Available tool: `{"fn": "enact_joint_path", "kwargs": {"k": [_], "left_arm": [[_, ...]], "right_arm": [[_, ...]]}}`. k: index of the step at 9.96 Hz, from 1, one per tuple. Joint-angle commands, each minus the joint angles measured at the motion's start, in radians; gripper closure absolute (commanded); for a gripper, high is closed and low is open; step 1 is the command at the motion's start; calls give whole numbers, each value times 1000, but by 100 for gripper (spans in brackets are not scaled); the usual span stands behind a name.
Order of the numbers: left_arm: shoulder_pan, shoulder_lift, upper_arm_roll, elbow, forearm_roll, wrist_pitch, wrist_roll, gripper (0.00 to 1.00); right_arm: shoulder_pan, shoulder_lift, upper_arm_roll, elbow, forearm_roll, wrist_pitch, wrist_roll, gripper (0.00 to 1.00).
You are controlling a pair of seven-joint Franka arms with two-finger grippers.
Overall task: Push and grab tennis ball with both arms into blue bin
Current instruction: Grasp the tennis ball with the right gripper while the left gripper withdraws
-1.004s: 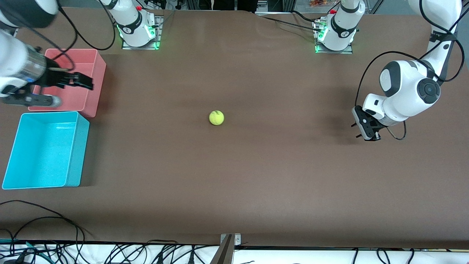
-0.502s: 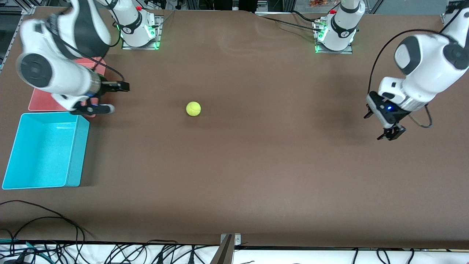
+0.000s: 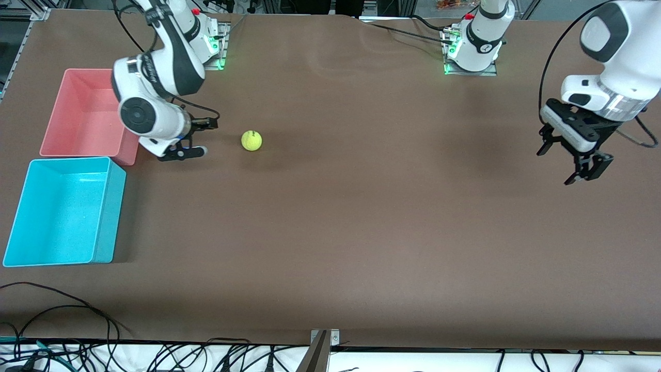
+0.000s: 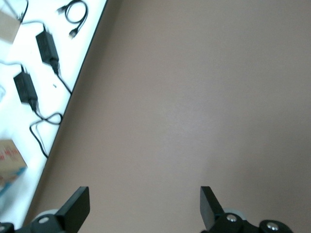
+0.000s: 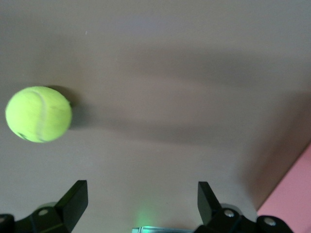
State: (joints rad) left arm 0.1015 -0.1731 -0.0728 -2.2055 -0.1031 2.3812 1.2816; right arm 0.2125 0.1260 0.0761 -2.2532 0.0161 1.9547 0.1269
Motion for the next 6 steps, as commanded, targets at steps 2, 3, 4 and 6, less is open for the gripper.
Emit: {"fn": "enact_joint_path", "kwargs": {"k": [2, 3, 4, 6], "left_arm": [[0, -39, 14, 120, -10, -290, -417, 0], [0, -40, 14, 160, 2, -356, -491, 0], [0, -43, 14, 209, 37, -425, -558, 0], [-5, -58, 7, 303, 75, -579, -678, 0]], "right_arm": [[7, 93, 73, -20, 108, 107, 10, 0], [7, 112, 77, -32, 110, 130, 10, 0], [8, 125, 77, -57, 110, 177, 10, 0], [18, 144, 90, -87, 110, 201, 10, 0]]}}
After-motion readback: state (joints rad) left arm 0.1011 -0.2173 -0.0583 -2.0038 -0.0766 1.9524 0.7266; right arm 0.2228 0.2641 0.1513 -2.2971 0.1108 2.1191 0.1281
